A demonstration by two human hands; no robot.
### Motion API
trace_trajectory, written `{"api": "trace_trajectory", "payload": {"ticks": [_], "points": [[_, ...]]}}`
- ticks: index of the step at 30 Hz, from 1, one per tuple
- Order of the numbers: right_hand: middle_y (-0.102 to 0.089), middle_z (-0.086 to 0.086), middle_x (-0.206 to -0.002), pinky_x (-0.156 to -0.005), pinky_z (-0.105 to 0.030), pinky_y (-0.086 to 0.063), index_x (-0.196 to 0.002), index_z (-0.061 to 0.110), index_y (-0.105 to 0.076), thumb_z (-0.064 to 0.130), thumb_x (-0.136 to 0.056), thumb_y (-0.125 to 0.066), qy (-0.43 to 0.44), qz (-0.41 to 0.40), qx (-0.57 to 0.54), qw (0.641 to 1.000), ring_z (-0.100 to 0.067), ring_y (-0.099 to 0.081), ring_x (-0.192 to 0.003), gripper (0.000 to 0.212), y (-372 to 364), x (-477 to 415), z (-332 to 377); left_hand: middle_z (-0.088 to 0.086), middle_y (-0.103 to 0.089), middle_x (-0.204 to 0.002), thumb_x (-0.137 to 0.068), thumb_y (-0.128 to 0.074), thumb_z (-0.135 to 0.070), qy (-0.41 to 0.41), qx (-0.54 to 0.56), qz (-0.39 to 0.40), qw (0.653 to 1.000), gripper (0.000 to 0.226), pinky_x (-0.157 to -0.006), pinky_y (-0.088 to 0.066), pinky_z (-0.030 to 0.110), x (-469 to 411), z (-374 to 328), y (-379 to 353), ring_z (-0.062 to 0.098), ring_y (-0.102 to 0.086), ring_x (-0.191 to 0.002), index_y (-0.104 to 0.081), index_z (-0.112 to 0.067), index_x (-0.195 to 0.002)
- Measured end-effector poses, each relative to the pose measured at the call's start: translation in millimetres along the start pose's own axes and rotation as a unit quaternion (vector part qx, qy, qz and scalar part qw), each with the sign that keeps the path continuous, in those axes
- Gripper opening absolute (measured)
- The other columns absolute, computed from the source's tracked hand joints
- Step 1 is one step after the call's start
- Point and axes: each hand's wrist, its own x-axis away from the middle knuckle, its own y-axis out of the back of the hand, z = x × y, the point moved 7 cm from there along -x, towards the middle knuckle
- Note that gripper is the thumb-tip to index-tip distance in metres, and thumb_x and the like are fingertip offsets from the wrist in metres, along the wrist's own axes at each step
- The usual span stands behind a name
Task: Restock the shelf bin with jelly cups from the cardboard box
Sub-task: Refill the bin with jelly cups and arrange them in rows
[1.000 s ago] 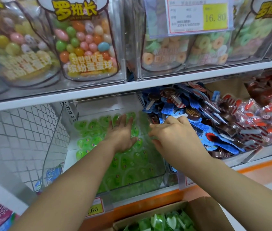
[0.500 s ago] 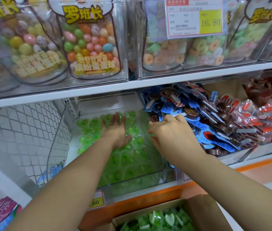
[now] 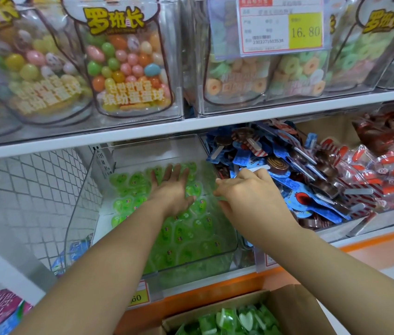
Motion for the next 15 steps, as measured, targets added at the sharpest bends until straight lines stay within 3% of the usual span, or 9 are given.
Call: {"api": "trace_trajectory", "payload": {"ticks": [9,12,15], "points": [[-0.065,0.011,-0.065,-0.062,-0.034,-0.014,-0.065,0.028,-0.064,0.016,-0.054,-0.08,0.005,-0.005,0.0,1.0,-0.016,-0.05,-0.064,0.024,1,0,-1,0.004,0.01,-0.159,-0.093,-0.042,-0.055,0.019,0.009,0.011,1.0,0.08,-0.111,0.012,0.058,11,0,13,0.022,0.006,-0.147,0.002,-0.023,-0.151],[-0.069,0.006,-0.072,-0.063,-0.032,-0.023,-0.069,0.025,-0.066,0.018,-0.065,-0.069,0.021,-0.05,-0.042,0.998,-0.02,-0.053,-0.067,0.008,13,0,7,0.007,-0.014,-0.158,-0.094,-0.047,-0.046,0.016,0.036,-0.006,0.999,0.07,-0.117,-0.006,0.054,39,11,31,0.023,-0.016,-0.145,-0.014,-0.019,-0.151],[-0.07,0.005,-0.075,-0.065,-0.032,-0.03,-0.073,0.024,-0.069,0.023,-0.071,-0.063,0.051,-0.046,-0.098,0.993,-0.022,-0.058,-0.071,0.006,26,1,32,0.005,-0.036,-0.15,-0.095,-0.052,-0.034,-0.01,0.068,-0.056,0.996,0.055,-0.111,-0.03,0.034,86,26,58,0.023,-0.037,-0.135,-0.034,-0.022,-0.145]]}}
